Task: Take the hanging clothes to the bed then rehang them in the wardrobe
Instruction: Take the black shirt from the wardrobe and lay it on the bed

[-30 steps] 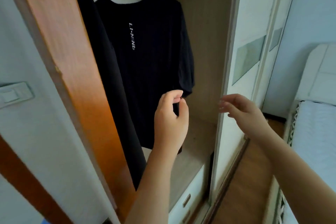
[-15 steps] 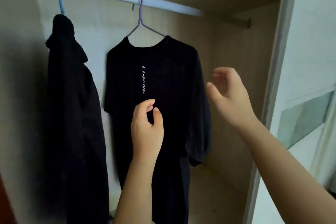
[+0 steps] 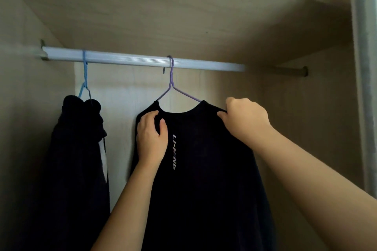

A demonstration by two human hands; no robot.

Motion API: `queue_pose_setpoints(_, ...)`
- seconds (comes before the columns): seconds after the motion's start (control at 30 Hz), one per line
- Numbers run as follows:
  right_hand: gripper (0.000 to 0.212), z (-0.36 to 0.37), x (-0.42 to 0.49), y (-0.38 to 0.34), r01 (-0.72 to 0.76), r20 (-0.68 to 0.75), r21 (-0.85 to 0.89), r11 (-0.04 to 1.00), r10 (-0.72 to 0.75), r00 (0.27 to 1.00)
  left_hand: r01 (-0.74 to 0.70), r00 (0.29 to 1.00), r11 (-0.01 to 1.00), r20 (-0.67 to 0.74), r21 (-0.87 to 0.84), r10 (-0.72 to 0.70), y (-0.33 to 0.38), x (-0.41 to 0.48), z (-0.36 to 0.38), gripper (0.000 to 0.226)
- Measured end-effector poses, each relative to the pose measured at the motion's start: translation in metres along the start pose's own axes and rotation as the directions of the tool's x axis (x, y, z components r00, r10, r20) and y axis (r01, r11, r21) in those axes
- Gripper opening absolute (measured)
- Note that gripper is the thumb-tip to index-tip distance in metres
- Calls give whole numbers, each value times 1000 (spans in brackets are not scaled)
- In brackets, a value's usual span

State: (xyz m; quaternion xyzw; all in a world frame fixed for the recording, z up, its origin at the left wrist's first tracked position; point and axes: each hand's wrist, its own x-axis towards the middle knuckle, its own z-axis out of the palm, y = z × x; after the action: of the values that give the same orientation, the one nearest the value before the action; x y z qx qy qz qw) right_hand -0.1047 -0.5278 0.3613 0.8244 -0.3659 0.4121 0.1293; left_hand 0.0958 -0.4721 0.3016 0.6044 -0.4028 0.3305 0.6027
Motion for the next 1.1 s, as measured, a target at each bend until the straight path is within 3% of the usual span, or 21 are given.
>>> queue_pose_setpoints(0.2,23,28,28,31,-18,12,155,988,16,1000,-38,995,976,98,213,17,-38,60,18,44)
queue_pose_setpoints(0.43,20,23,37,59,96,-261,114,989,-64,963,-36,933,901,338,433,-126,-70,94,20,46)
queue_pose_setpoints(0.6,19,12,45,66,108,-297,88,990,-78,952,42,969,968,227,247,-100,-77,92,17,18)
queue_pose_setpoints(0.77,20,-4,50,64,108,-310,71,992,-81,947,155,983,987,105,-28,-152,-62,104,15,14)
queue_pose_setpoints(1.1,21,-29,54,56,76,-324,-9,997,-74,943,285,958,925,119,-252,-263,-50,123,24,5)
